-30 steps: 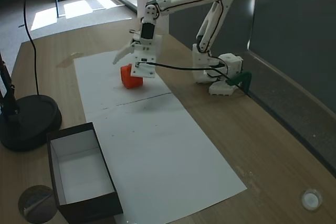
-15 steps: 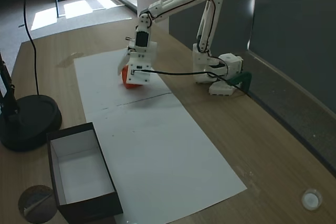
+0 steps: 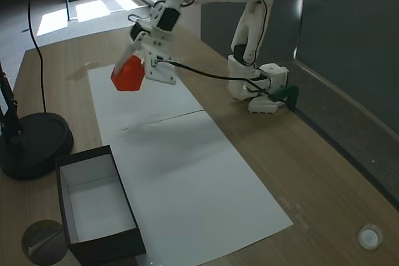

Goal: Grab a orange square and put it in the box.

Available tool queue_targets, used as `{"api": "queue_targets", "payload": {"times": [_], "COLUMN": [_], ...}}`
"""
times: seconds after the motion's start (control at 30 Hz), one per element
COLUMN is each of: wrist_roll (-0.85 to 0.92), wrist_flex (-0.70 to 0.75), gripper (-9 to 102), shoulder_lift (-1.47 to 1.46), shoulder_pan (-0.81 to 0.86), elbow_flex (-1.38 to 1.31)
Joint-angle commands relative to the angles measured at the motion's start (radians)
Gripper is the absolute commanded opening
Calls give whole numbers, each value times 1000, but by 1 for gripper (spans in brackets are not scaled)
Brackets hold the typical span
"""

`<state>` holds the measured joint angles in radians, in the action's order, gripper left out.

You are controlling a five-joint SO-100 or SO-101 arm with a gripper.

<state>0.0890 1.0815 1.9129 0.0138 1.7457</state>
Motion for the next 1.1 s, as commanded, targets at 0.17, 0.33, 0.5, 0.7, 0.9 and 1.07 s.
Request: {"api": "queue_targets", "payload": {"times": [0.17, 0.33, 0.5, 0.7, 0.9, 1.07], "wrist_roll": [3, 3, 3, -5, -5, -6], "wrist_flex": [-103, -307, -456, -589, -598, -598], "gripper": [8, 8, 8, 8, 8, 8], "shoulder_lift": [74, -74, -215, -347, -459, -520], "shoulder_pan": [-365, -405, -402, -413, -400, -411], "elbow_flex": [-276, -284, -287, -295, -410, -477]}}
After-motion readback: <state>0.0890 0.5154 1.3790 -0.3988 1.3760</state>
